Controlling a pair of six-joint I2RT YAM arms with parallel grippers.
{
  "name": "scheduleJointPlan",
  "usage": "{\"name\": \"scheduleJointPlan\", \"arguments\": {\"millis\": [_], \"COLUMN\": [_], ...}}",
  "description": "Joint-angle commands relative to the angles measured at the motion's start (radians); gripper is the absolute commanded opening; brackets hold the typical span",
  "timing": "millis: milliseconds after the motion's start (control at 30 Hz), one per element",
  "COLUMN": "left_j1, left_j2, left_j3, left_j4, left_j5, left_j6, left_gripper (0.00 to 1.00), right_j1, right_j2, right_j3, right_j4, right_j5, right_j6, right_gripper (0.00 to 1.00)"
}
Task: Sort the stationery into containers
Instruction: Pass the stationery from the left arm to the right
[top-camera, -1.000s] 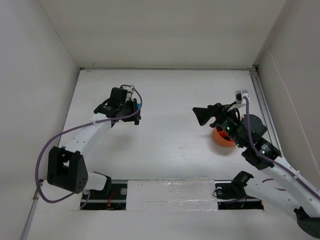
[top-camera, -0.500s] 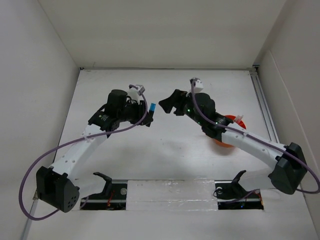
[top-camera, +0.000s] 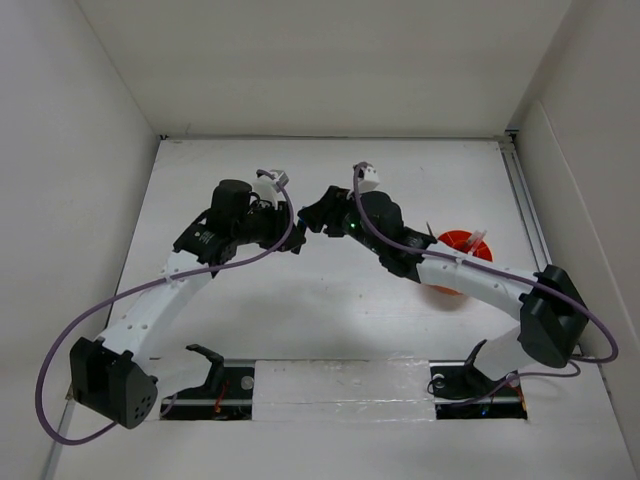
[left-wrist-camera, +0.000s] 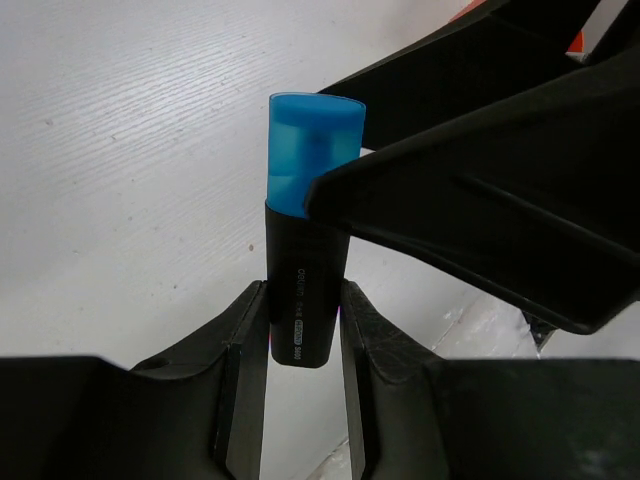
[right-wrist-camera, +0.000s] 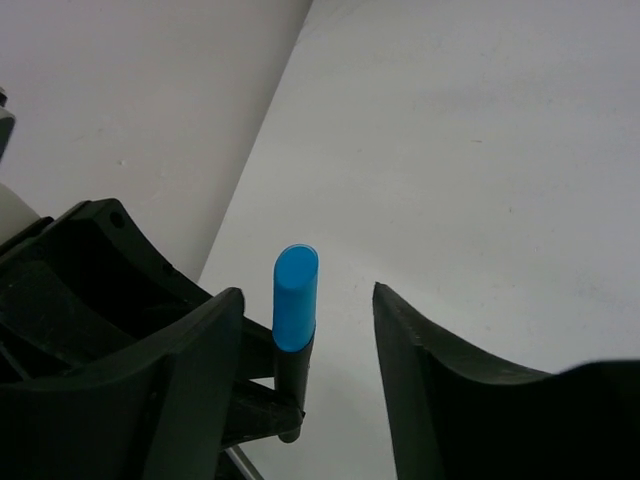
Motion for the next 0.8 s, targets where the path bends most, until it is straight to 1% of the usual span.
{"name": "scheduleJointPlan", "arguments": {"millis": [0,33,67,133,233,367,433,533,633,667,700,733,767], "left_j1": [-0.001,-0.001,-0.001,-0.001,-0.001,-0.001,-0.001,-0.001,-0.001,-0.001,-0.001,-0.001,-0.001], "left_j2": [-0.037,-0.037,-0.037,-0.037,-0.037,-0.046,-0.056,-0.065,-0.074,-0.085,-0.095,-0.105,-0.115], "left_j3": [-0.006,-0.006,-0.006,-0.006,-0.006,-0.006,-0.006,-0.006,0.003,0.003,0.003,-0.008,-0.008], "left_j4": [0.030,0.030,0.030,0.030,0.030,0.030,0.030,0.030,0.021,0.021,0.021,0.021,0.034], "left_j5": [0.032,0.032,0.032,0.032,0.022,0.022,0.011,-0.001,-0.038,-0.047,-0.057,-0.066,-0.066], "left_j6": [0.017,0.017,0.017,0.017,0.017,0.017,0.017,0.017,0.017,0.017,0.017,0.017,0.017], "left_gripper": [0.00,0.00,0.00,0.00,0.00,0.00,0.00,0.00,0.00,0.04,0.30,0.44,0.51], "right_j1": [0.012,0.012,0.012,0.023,0.033,0.052,0.052,0.063,0.073,0.073,0.073,0.073,0.073], "right_j2": [0.006,0.015,0.015,0.024,0.025,0.034,0.043,0.052,0.041,0.025,0.000,-0.014,-0.028], "right_j3": [0.042,0.042,0.042,0.042,0.042,0.051,0.051,0.051,0.017,0.017,0.005,-0.004,-0.018], "right_j4": [0.087,0.087,0.096,0.096,0.105,0.115,0.124,0.133,0.142,0.142,0.142,0.142,0.142], "right_j5": [0.014,0.014,0.005,0.005,-0.004,-0.004,-0.041,-0.052,-0.015,-0.003,0.010,0.042,0.057], "right_j6": [0.022,0.022,0.033,0.033,0.042,0.042,0.067,0.077,0.087,0.087,0.087,0.087,0.087], "right_gripper": [0.58,0.54,0.46,0.39,0.37,0.26,0.18,0.00,0.00,0.00,0.00,0.00,0.00]}}
